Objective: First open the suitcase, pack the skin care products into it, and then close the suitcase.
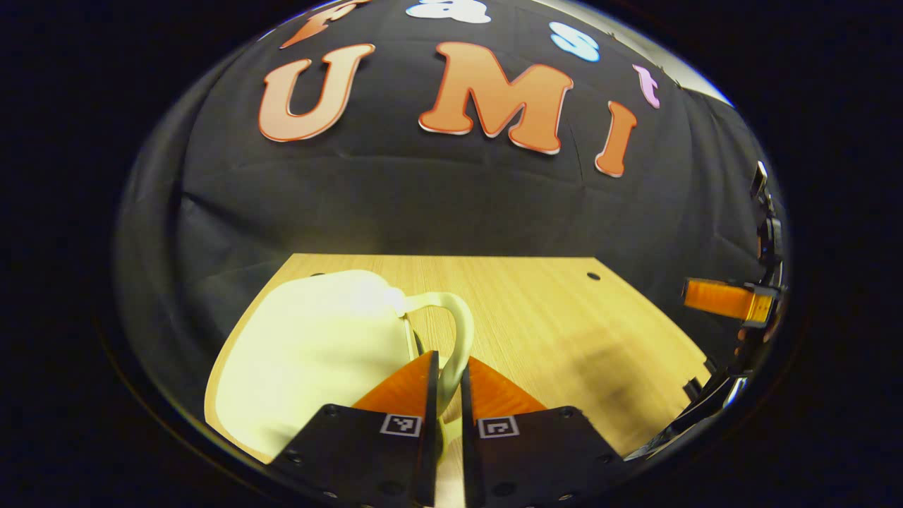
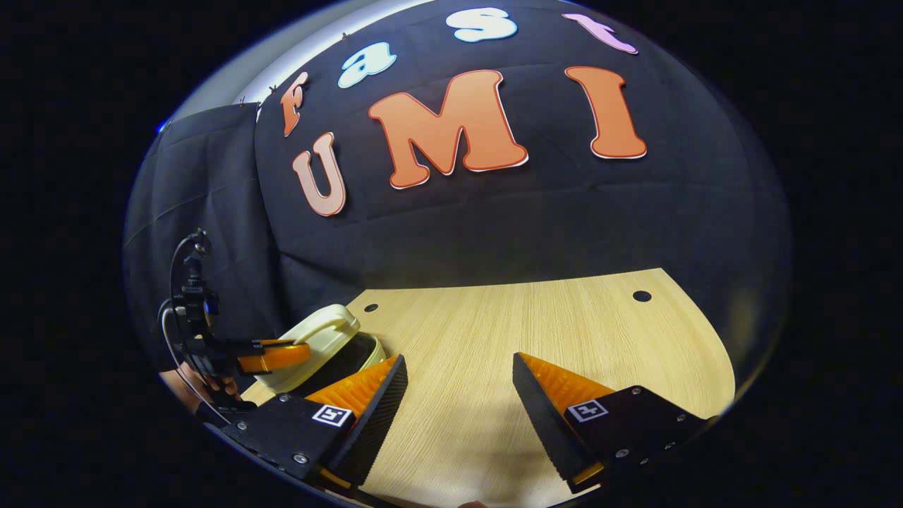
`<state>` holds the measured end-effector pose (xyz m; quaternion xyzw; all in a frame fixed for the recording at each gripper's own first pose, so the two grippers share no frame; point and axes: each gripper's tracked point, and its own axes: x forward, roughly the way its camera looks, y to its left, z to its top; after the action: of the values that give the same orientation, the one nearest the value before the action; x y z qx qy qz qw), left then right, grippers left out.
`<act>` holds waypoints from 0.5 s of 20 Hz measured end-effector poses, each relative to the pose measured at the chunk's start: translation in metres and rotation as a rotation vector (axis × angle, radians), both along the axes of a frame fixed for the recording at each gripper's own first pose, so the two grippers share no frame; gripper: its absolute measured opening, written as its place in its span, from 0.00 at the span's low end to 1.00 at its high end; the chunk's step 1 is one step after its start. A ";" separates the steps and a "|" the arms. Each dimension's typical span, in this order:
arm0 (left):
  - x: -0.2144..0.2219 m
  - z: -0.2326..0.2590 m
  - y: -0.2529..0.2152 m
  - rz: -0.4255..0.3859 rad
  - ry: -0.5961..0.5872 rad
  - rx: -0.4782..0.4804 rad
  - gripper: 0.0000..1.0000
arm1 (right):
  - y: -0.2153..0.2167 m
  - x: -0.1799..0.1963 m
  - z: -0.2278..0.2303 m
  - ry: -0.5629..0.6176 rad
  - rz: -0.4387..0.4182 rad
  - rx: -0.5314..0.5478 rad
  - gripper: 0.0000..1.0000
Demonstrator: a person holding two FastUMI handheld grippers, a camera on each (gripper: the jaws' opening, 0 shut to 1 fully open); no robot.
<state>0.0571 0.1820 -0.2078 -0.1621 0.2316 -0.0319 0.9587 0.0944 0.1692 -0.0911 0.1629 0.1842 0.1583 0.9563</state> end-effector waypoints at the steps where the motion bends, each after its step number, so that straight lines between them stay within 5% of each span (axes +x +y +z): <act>1: 0.001 -0.006 -0.012 -0.020 0.012 -0.008 0.26 | -0.002 -0.002 0.002 -0.002 -0.006 0.006 0.95; 6: 0.002 0.016 -0.040 -0.053 -0.037 -0.029 0.42 | -0.014 0.004 0.011 -0.028 -0.046 -0.006 0.95; 7: 0.005 0.027 -0.043 -0.053 -0.067 -0.012 0.61 | -0.016 0.007 0.014 -0.039 -0.051 -0.012 0.95; 10: 0.010 0.070 -0.054 -0.033 -0.156 -0.021 0.80 | -0.024 0.015 0.033 -0.098 -0.103 -0.013 0.95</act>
<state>0.0671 0.1276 -0.1381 -0.1652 0.1588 -0.0628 0.9714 0.1093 0.1448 -0.0585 0.1580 0.1296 0.1154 0.9721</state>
